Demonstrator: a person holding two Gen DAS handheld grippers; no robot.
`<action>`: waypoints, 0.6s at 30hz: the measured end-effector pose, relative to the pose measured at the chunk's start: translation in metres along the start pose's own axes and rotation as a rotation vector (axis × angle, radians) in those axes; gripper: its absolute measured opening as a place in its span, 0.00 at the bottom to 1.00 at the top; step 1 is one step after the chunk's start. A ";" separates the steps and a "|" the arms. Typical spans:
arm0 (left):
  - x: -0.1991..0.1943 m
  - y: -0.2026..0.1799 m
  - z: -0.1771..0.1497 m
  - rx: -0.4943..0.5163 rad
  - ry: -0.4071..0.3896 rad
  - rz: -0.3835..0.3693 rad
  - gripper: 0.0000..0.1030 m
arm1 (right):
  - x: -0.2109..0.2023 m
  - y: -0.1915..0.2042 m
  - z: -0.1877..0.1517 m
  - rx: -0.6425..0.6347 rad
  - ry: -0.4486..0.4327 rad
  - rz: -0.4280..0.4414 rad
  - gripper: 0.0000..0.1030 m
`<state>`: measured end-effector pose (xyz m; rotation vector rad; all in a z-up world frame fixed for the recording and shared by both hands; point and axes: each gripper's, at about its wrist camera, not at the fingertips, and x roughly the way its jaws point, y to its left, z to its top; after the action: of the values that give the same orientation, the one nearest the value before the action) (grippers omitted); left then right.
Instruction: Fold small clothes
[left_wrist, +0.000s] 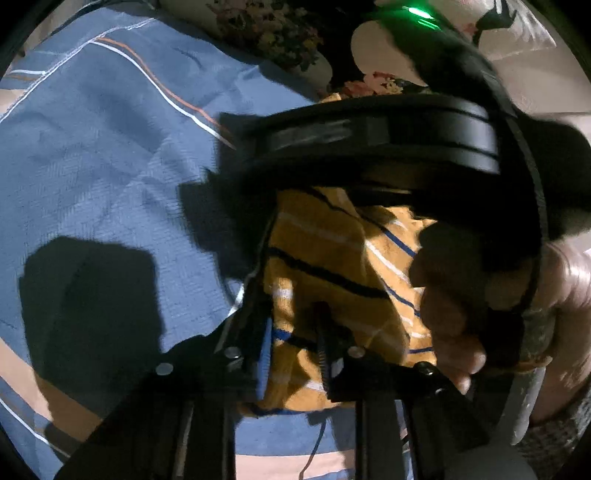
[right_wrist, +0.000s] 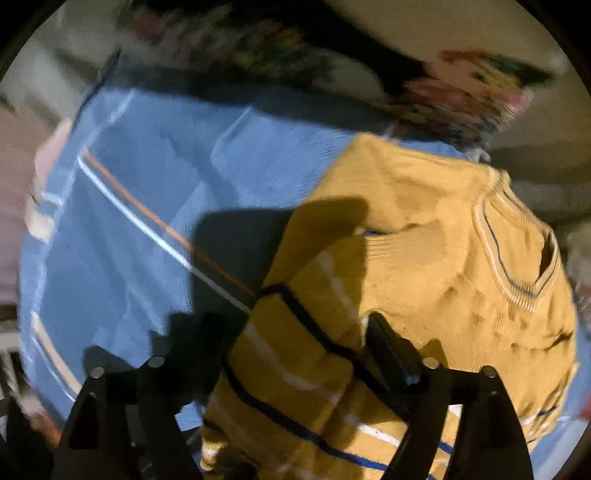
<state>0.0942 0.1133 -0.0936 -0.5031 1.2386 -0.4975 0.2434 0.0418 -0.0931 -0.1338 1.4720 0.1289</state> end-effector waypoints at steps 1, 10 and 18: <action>0.000 -0.001 -0.001 -0.005 -0.003 -0.003 0.17 | 0.002 0.006 0.000 -0.030 0.008 -0.038 0.86; -0.012 -0.017 -0.014 -0.037 -0.026 -0.049 0.10 | -0.024 -0.015 -0.015 -0.028 -0.084 -0.053 0.21; -0.054 -0.083 -0.031 0.076 -0.068 -0.111 0.10 | -0.093 -0.098 -0.065 0.113 -0.287 0.171 0.18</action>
<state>0.0441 0.0779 -0.0101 -0.5223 1.1267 -0.6148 0.1876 -0.0659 -0.0050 0.0998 1.1987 0.1956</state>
